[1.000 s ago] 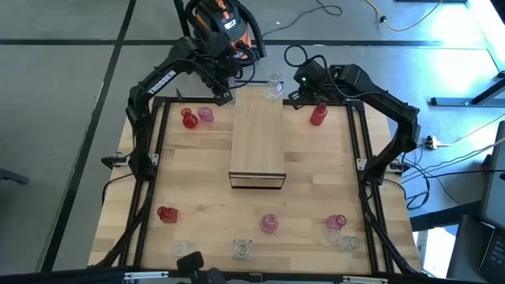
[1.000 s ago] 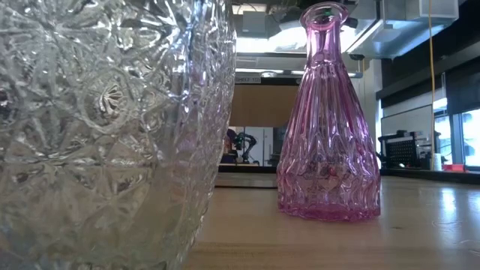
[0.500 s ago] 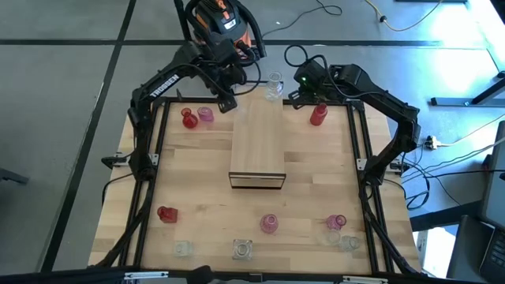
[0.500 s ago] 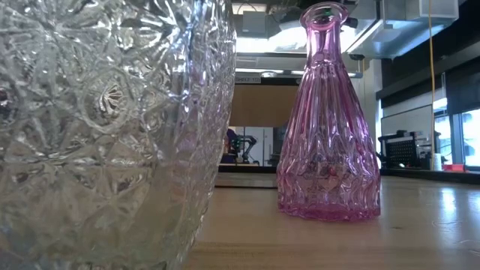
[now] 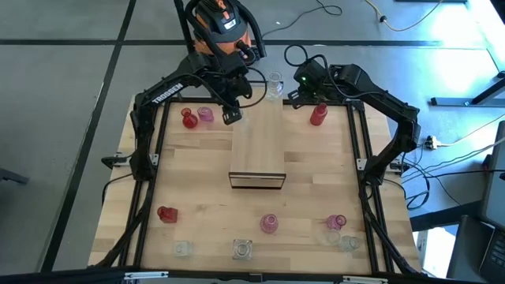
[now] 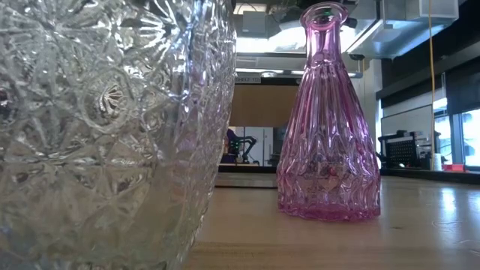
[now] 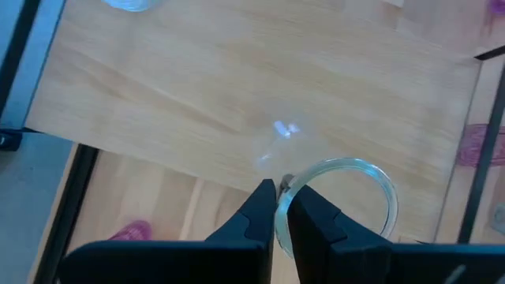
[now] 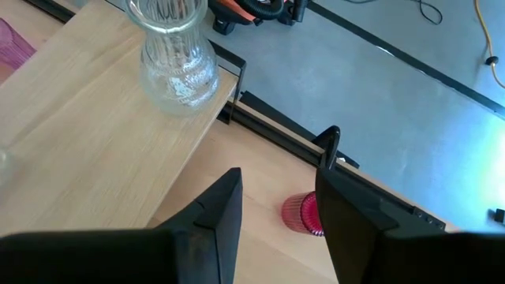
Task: Sort vases onto shelf
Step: Put the transparent vase on the shelf aligned with the other transparent vase
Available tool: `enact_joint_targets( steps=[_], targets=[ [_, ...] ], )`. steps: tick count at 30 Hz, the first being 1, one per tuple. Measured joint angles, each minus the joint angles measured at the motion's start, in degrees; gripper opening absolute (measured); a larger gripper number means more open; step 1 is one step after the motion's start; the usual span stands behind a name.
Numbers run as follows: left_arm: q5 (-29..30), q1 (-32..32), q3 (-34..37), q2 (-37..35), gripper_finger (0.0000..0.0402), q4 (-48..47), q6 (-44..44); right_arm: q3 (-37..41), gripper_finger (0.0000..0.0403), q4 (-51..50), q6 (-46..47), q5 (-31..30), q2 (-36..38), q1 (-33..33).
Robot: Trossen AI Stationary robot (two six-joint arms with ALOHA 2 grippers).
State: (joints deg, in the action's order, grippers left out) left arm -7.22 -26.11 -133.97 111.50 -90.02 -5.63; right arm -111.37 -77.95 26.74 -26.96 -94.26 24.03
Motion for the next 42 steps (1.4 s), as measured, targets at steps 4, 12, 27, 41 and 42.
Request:
enact_joint_targets(
  steps=[4, 12, 27, 41, 42],
  targets=[
    [0.04, 0.78, 0.0, 0.0, 0.0034, 0.0, 0.08, 0.0, 0.0144, 0.0, 0.0, 0.55, 0.0, 0.0],
    [0.04, 1.05, 0.0, 0.0, 0.0037, 0.0, 0.04, 0.0, 0.0144, -0.02, 0.64, 0.63, 0.0, 0.0],
    [-0.5, 0.57, 0.0, 0.0, 0.0038, 0.01, -0.71, 0.0, 0.0144, -0.04, 0.64, 1.11, 0.0, 0.0],
    [2.97, -0.62, -1.0, -0.59, 0.0086, 2.23, -2.44, 0.0, 0.0144, -0.12, 1.53, 2.14, 0.0, 0.0],
    [3.52, -0.89, -0.98, -0.99, 0.0093, 2.99, -2.43, 0.0, 0.0144, -0.11, 1.53, 2.14, 0.0, 0.0]
  ],
)
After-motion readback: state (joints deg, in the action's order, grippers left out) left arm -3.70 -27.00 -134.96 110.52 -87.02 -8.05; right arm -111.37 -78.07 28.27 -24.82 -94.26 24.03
